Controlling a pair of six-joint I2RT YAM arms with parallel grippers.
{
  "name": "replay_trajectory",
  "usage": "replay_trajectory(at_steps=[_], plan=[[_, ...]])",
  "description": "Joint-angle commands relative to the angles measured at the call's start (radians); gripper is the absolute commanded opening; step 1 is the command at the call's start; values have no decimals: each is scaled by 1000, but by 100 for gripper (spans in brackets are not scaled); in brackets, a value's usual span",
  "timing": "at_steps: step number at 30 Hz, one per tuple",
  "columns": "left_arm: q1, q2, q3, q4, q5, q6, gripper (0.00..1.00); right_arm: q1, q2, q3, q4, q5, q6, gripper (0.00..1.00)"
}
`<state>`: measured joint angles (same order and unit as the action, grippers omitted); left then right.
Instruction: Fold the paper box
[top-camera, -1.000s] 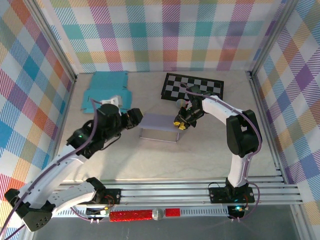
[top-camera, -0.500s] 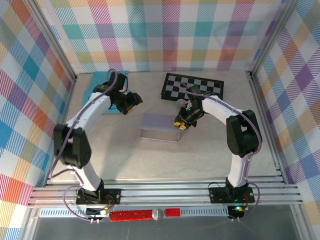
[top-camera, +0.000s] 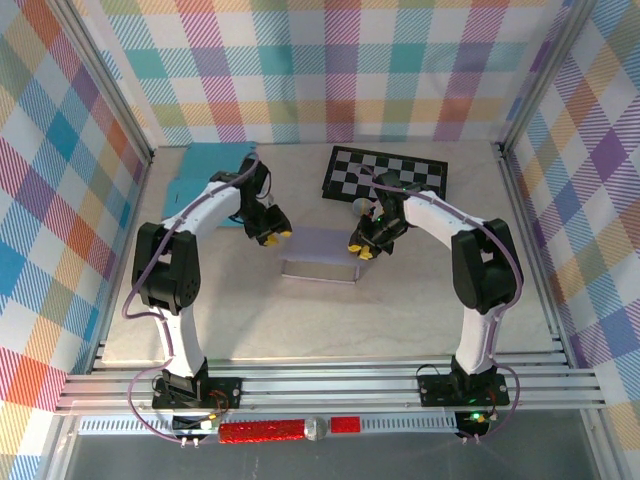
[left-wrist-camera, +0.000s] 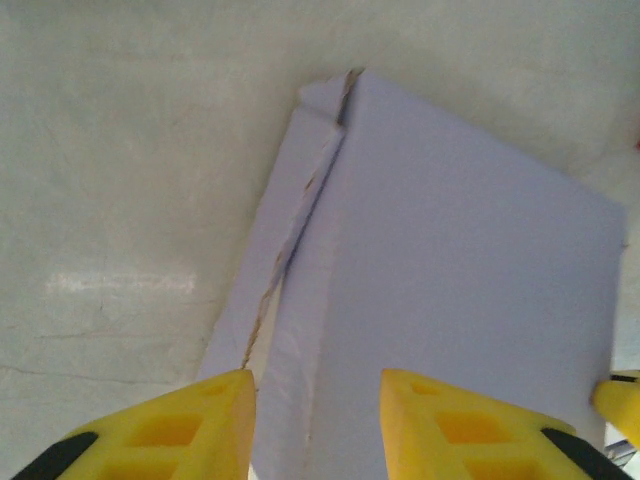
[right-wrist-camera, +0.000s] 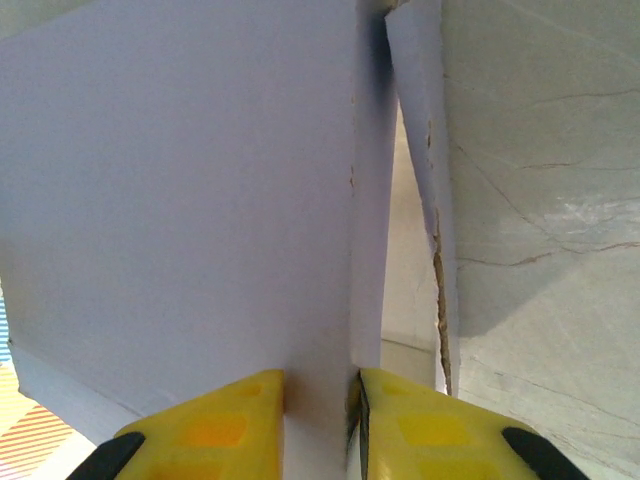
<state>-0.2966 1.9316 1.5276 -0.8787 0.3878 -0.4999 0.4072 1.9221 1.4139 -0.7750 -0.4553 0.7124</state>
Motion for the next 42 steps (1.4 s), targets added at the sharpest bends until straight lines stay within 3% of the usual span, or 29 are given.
replay_trajectory(at_steps=[1,12,24,31,39,42], plan=[[-14,-7,-37,21,25,9,35,5,28,21,-15,19,-34,24],[-44,9,-77,-25,-93,67,41,5,43,42,-70,64,-77,26],[-51,24,-97,52,-81,74,41,5,48,85,-147,144,-230,51],[-52,21,-136,136,-50,78,38,4,128,121,-115,104,-261,49],[-52,20,-185,237,-26,70,34,4,172,129,-84,89,-266,36],[-57,21,-192,271,7,62,27,4,177,130,-74,72,-265,31]])
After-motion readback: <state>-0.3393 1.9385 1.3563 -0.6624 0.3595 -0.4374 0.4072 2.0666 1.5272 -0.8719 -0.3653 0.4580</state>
